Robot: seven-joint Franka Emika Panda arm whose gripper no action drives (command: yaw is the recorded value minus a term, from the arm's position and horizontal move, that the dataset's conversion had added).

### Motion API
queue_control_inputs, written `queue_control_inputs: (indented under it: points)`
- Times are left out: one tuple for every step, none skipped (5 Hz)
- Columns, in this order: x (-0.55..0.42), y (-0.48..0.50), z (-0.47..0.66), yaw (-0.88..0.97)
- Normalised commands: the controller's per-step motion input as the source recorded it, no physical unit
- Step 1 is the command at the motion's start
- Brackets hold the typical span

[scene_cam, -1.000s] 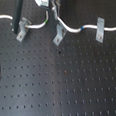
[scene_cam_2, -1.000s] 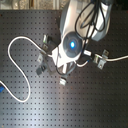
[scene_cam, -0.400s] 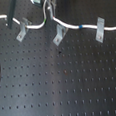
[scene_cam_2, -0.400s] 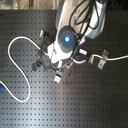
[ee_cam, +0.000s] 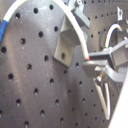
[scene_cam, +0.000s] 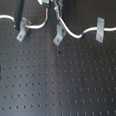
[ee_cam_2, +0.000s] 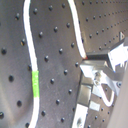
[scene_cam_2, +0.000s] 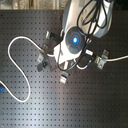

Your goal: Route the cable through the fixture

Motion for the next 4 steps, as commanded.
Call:
queue_control_inputs:
  points:
    - [-0.003,0.209,-0.06,0.0]
    - [0.042,0.251,-0.16,0.0]
    - [0.077,0.151,0.03,-0.13]
    - [0.022,0.228,0.0,-0.04]
